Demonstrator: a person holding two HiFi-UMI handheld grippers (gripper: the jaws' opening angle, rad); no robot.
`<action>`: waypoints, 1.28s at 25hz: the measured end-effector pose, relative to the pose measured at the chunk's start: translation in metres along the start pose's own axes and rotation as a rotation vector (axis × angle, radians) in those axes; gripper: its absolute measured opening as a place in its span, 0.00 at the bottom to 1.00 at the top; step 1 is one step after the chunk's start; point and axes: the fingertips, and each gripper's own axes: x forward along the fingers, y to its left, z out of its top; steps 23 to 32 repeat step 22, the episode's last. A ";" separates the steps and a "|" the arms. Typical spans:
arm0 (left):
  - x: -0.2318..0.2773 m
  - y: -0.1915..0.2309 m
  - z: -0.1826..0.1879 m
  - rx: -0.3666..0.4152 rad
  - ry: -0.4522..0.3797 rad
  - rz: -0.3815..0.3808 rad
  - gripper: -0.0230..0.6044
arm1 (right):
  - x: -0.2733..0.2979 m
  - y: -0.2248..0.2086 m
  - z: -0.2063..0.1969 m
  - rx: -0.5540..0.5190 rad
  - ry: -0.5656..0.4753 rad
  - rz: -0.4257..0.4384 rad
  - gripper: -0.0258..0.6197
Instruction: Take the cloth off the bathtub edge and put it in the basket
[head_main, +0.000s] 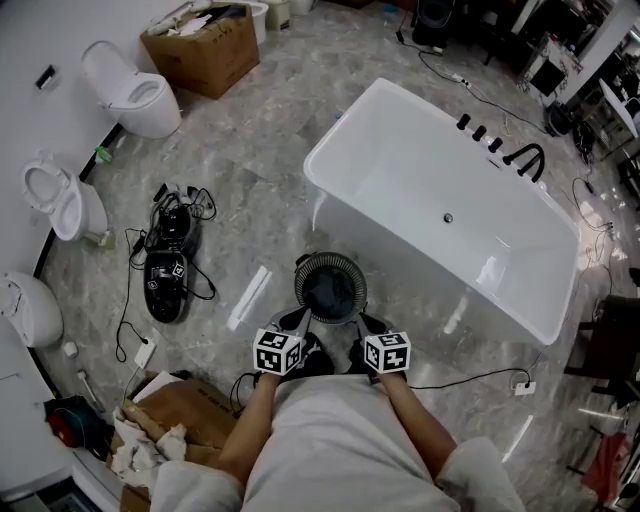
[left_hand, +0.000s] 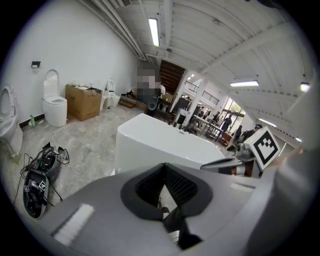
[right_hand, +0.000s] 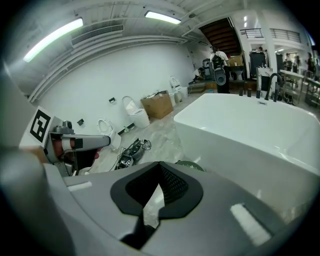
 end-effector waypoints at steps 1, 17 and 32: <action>0.001 -0.002 0.000 0.004 -0.001 -0.003 0.13 | -0.001 -0.001 -0.001 -0.005 -0.002 -0.001 0.04; 0.006 -0.007 0.015 0.042 -0.034 -0.057 0.13 | -0.002 0.008 0.010 -0.092 -0.033 0.023 0.04; 0.004 -0.005 0.015 0.092 -0.028 -0.076 0.12 | 0.000 0.009 0.018 -0.086 -0.056 0.017 0.04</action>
